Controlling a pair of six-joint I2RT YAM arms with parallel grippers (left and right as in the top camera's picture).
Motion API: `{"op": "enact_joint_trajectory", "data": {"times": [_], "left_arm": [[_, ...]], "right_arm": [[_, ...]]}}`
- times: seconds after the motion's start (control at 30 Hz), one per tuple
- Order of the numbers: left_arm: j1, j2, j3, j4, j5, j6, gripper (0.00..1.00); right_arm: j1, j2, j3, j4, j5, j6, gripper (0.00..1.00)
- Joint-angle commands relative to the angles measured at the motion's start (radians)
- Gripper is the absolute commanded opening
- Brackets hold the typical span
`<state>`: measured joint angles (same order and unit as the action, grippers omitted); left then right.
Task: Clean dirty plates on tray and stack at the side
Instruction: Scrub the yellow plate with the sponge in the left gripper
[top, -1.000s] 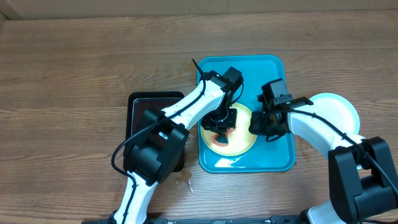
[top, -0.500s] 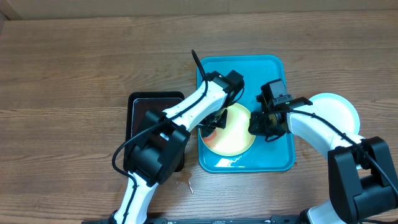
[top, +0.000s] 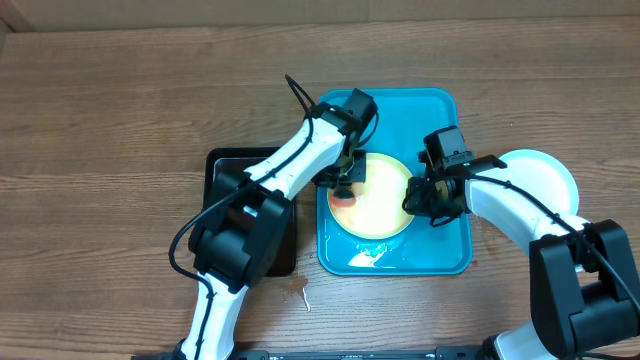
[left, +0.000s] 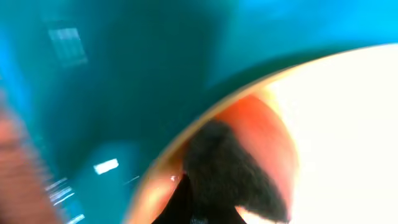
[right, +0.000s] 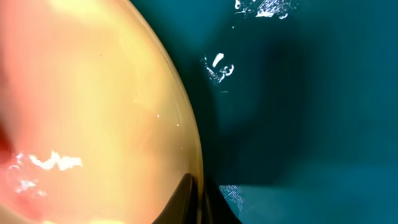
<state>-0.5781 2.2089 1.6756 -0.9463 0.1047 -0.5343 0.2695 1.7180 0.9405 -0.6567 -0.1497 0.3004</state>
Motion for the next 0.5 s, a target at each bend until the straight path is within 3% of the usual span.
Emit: {"op": "enact_joint_trajectory", "data": {"times": [0.0,0.13,0.47], "left_arm": [[-0.019,0.054,-0.007,0.083,0.243,0.027,0.04],[-0.021,0.054,-0.007,0.135,0.313,0.036,0.04],[-0.092,0.059,-0.013,0.139,0.316,0.039,0.04]], "right_arm": [[0.005,0.011,-0.006,-0.008,0.037,-0.016,0.04],[0.005,0.011,-0.006,-0.006,0.037,-0.016,0.04],[0.005,0.011,-0.006,-0.007,0.037,-0.016,0.04]]}}
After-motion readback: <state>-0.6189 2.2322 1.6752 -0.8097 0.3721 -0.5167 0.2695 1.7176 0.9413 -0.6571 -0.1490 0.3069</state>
